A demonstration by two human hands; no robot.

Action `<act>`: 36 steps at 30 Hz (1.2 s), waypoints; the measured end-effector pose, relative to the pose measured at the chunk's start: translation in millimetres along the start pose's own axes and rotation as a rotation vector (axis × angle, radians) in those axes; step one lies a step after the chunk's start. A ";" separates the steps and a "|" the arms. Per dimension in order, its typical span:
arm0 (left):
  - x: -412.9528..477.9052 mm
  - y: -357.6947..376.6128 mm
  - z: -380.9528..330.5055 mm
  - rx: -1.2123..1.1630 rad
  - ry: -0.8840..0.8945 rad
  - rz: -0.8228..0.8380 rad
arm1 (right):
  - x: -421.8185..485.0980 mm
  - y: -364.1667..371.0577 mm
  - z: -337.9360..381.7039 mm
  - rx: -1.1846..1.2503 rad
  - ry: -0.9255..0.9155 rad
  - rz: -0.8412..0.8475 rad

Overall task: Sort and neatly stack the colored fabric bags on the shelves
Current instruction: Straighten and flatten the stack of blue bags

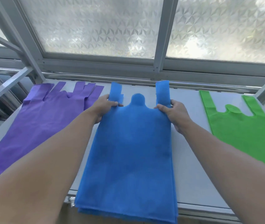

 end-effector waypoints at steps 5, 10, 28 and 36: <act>0.3 0.0 18.9 0.221 -0.027 -0.171 | 15.1 3.0 -24.5 -0.136 0.094 -0.107; 2.9 -1.0 8.3 0.318 0.046 -0.091 | 11.2 2.9 -16.0 -0.035 0.064 -0.096; -36.9 3.4 13.9 0.581 0.237 -0.252 | -47.4 -18.3 -16.1 -0.495 -0.005 -0.222; -218.4 -13.1 46.7 0.456 0.110 -0.318 | -213.3 -15.2 -86.2 -0.461 -0.018 -0.128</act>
Point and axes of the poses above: each hand's wrist, its own x-axis towards the middle knuckle, its own y-axis out of the palm, z = x × y, the point moved 7 cm from there along x, towards the middle knuckle, and after that the axes turned 10 degrees about y, right-handed, at the moved point
